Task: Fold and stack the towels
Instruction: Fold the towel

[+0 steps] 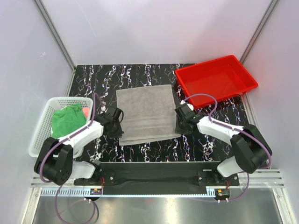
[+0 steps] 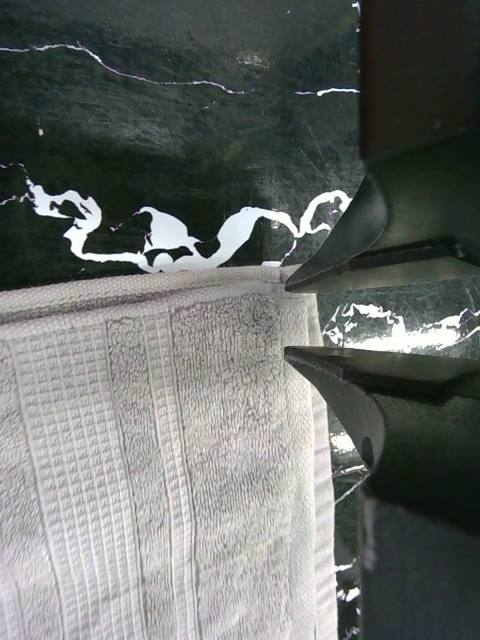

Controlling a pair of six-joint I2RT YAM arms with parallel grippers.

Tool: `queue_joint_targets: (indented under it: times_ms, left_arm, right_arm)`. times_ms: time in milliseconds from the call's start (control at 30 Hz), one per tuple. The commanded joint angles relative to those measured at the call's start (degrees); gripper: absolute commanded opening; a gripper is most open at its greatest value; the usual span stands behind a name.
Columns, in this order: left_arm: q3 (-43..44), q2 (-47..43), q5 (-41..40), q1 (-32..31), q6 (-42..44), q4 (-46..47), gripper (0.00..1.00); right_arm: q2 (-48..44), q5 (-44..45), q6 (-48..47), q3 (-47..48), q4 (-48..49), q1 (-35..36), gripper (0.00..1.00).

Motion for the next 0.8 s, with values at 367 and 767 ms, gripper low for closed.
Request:
queue_joint_targets:
  times_ms: [367,767]
  left_arm:
    - [0.99,-0.74,0.25,-0.43,0.69,2.81,0.00]
    - [1.16,-0.47,0.16,-0.43,0.78,2.81,0.00]
  right_arm:
    - [1.79,3.91,-0.70,2.34,0.24,0.73,0.35]
    - [3.21,3.74,-0.88,1.99,1.38,0.64,0.29]
